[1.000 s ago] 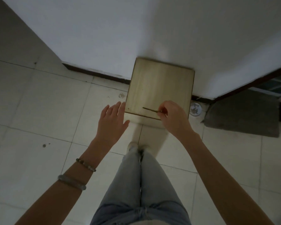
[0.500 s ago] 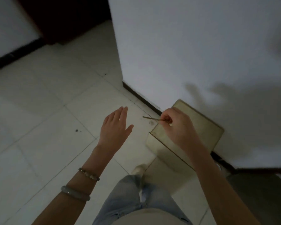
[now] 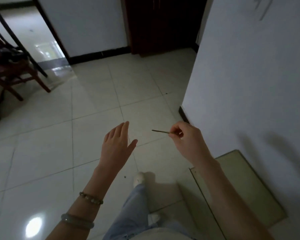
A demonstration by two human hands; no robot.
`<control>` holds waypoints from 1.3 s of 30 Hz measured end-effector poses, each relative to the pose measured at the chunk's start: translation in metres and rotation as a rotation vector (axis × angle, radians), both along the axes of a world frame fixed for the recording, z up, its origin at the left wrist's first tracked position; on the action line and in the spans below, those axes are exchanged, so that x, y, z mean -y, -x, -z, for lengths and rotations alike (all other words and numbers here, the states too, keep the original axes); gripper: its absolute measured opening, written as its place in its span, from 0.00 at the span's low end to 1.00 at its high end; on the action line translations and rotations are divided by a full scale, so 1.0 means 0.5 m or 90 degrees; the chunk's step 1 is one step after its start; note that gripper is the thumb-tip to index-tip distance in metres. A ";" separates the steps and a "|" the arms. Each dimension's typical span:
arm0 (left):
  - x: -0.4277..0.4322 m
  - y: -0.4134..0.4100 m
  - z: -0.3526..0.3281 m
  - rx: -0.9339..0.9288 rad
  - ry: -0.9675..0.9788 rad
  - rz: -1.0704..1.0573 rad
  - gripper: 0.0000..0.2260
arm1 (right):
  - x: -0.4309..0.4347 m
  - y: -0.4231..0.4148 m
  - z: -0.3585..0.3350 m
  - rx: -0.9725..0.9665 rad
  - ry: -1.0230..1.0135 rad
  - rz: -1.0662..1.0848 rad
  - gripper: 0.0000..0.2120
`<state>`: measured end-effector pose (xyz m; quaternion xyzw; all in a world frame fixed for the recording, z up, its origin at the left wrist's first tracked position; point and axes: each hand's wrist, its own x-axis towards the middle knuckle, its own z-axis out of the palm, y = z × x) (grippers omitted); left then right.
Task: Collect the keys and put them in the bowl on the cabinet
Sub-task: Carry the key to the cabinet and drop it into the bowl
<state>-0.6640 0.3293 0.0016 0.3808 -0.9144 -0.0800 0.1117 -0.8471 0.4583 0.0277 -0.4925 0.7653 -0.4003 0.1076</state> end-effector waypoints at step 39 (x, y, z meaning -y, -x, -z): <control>0.896 0.372 0.007 -0.024 0.046 0.082 0.27 | 0.923 0.336 -0.014 0.517 0.100 0.063 0.09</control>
